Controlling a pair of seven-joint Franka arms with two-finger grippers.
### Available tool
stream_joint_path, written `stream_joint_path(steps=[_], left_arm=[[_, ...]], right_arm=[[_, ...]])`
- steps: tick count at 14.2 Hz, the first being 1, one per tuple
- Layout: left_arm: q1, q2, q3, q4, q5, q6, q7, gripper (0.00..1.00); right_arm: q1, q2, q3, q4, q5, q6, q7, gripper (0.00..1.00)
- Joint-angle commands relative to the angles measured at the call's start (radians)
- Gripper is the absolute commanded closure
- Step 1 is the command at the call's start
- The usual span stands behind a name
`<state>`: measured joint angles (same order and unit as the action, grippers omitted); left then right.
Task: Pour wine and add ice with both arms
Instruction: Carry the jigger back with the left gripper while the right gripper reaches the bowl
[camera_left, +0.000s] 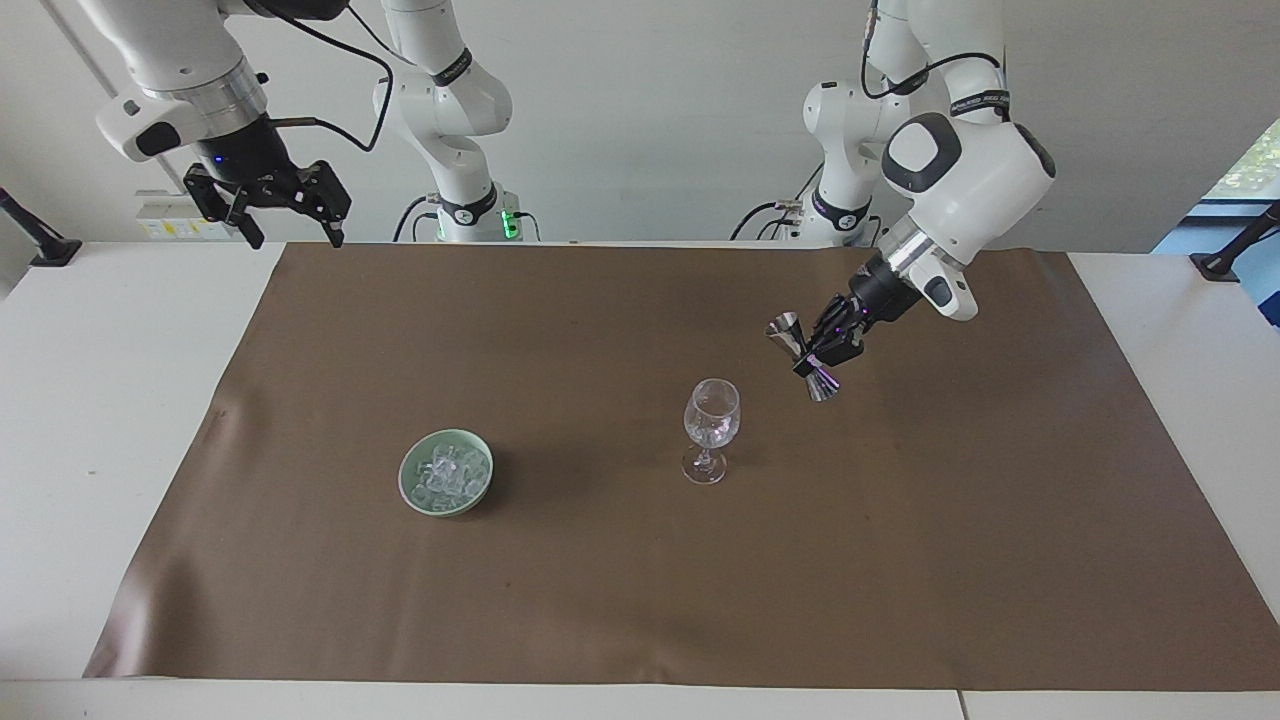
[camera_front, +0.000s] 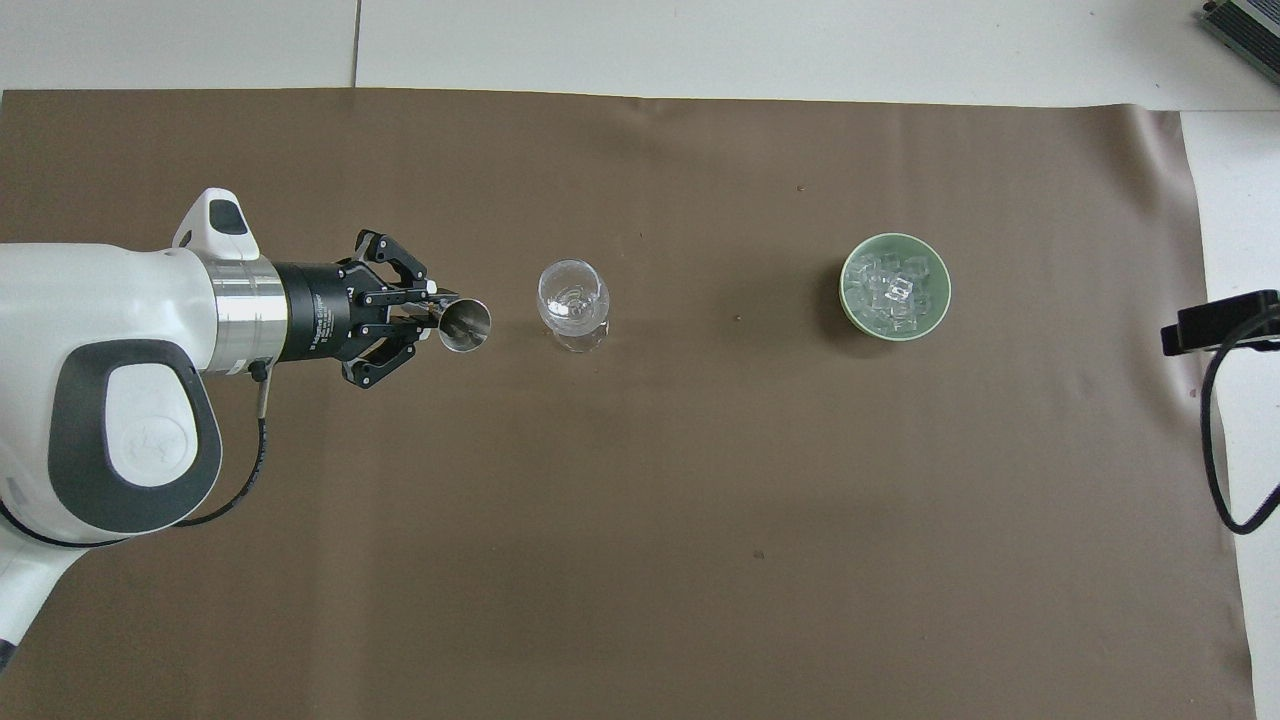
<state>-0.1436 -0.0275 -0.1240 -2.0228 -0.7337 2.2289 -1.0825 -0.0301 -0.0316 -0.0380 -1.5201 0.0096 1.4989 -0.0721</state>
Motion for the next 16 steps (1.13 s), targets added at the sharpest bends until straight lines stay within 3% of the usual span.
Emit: stream_joint_path(steps=[1,5,11,16], left_arm=[[0.074,0.021,-0.006,0.015,-0.097,-0.127,-0.042,1.0],[0.157,0.083,-0.006,0.015,-0.222,-0.294,-0.042,1.0],[0.257,0.201,-0.006,0.05,-0.27,-0.402,-0.04,1.0],[0.315,0.244,-0.006,0.065,-0.305,-0.407,-0.042,1.0]], right_arm=[[0.001,-0.027,0.001,-0.064,0.018,0.072,0.002,0.0],[0.028,-0.008,0.003,-0.15,0.02,0.196,0.05,0.0],[0.067,0.104,0.003,-0.285,0.02,0.429,0.201,0.0],[0.074,0.145,0.003,-0.313,0.02,0.506,0.339,0.0]])
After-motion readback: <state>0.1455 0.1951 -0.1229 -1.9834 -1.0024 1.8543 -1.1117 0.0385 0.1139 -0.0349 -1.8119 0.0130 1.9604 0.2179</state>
